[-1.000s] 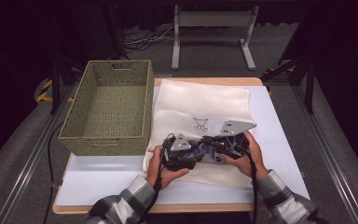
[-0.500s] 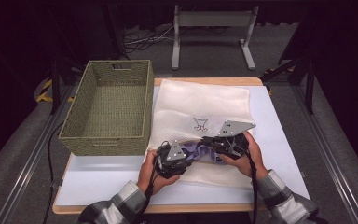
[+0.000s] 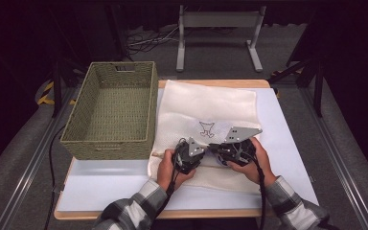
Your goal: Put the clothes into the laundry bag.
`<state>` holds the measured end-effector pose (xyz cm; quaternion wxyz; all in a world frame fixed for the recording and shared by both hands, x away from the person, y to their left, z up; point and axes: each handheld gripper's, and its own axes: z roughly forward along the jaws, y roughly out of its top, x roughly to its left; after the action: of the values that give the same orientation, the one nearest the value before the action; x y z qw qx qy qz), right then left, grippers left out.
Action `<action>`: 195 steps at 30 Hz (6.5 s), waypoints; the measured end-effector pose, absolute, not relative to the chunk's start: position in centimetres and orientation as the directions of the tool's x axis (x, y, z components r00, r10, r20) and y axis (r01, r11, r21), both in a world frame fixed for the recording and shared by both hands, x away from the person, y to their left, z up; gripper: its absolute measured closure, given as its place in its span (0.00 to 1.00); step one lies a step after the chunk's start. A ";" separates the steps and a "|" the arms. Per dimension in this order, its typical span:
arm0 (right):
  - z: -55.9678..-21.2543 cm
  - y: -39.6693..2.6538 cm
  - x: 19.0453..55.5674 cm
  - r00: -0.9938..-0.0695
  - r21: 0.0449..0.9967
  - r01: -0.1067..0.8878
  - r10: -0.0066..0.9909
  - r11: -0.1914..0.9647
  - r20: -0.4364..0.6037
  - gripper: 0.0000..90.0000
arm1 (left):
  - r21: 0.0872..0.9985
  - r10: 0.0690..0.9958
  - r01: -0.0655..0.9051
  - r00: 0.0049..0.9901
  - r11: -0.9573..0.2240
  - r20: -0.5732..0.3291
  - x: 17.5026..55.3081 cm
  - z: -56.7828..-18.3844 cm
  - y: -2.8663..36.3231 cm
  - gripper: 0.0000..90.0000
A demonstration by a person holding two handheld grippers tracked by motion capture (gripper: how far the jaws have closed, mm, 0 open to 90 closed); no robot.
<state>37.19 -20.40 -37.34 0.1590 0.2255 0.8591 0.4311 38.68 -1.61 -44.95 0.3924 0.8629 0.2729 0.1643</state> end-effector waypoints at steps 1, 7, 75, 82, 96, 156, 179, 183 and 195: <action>-37.4 -20.4 37.2 -0.848 0.809 0.252 0.525 0.530 -0.079 0.98 | 0.767 0.604 0.346 0.794 -0.541 0.068 38.8 -45.0 -1.8 0.96; -37.5 -20.3 37.1 -0.847 0.808 0.251 0.524 0.533 -0.083 0.98 | 0.775 0.632 0.368 0.773 -0.514 0.052 39.8 -44.9 -2.5 0.96; -37.9 -21.4 36.6 -0.844 0.803 0.268 0.532 0.533 -0.072 0.98 | 0.815 0.646 0.332 0.761 -0.476 0.067 39.8 -43.9 -4.7 0.97; -38.1 -21.3 36.4 -0.846 0.791 0.267 0.528 0.550 -0.081 0.98 | 0.831 0.639 0.348 0.769 -0.434 0.012 40.2 -43.9 -4.1 0.97; -38.1 -21.3 36.5 -0.847 0.795 0.260 0.525 0.548 -0.085 0.98 | 0.819 0.515 0.323 0.856 -0.474 -0.040 37.7 -42.9 -0.8 0.58; -38.2 -21.2 36.0 -0.856 0.787 0.255 0.509 0.562 -0.086 0.98 | 0.815 0.473 0.254 0.881 -0.521 0.027 35.9 -44.0 -0.5 1.00; -38.3 -21.3 36.0 -0.861 0.782 0.260 0.502 0.566 -0.077 0.98 | 0.766 0.551 0.299 0.830 -0.568 0.085 38.8 -44.8 -4.2 1.00; -38.5 -21.2 36.0 -0.862 0.776 0.266 0.502 0.572 -0.074 0.98 | 0.767 0.589 0.312 0.801 -0.561 0.105 39.2 -44.8 -4.3 1.00; -38.7 -21.4 35.9 -0.856 0.773 0.268 0.510 0.576 -0.082 0.98 | 0.797 0.546 0.305 0.837 -0.522 0.038 39.4 -44.4 -3.7 1.00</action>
<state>35.94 -21.37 -38.72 0.1496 0.2223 0.8749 0.4035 39.35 -3.71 -44.41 0.4216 0.8606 0.2472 0.1433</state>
